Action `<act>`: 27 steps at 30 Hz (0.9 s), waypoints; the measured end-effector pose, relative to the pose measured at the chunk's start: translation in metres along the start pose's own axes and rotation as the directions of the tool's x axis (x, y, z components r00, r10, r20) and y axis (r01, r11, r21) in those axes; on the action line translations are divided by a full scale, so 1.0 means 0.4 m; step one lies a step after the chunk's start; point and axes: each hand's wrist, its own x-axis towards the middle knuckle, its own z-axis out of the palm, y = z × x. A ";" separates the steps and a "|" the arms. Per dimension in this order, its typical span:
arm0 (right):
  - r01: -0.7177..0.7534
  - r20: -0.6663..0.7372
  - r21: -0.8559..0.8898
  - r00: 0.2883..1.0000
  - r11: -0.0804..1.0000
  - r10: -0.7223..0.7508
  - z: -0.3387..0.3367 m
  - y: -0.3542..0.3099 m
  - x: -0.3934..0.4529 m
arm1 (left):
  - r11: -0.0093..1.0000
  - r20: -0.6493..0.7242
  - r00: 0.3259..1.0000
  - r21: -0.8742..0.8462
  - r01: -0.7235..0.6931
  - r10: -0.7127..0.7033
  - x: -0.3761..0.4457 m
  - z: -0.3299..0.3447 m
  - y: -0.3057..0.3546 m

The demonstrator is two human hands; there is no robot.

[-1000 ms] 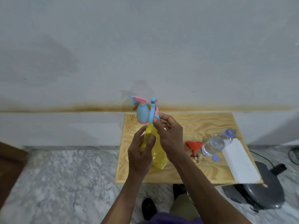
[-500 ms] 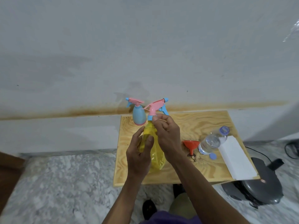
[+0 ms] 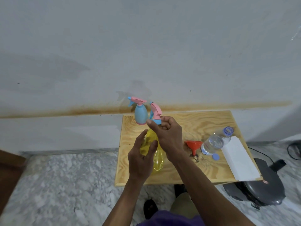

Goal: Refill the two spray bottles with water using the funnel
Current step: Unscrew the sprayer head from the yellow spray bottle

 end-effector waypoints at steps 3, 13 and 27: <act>0.011 -0.030 -0.068 0.999 0.998 -0.013 -0.004 0.007 0.010 | 1.000 0.007 1.000 0.018 0.007 -0.008 -0.002 -0.002 -0.012; 0.084 -0.143 -0.028 0.986 0.996 -0.087 -0.025 -0.005 0.051 | 0.995 0.105 0.992 0.079 0.065 -0.073 -0.024 -0.017 -0.051; 0.082 -0.405 0.023 0.912 0.996 -0.066 -0.220 0.040 0.174 | 0.948 0.098 0.949 0.145 0.284 -0.299 -0.033 -0.026 -0.174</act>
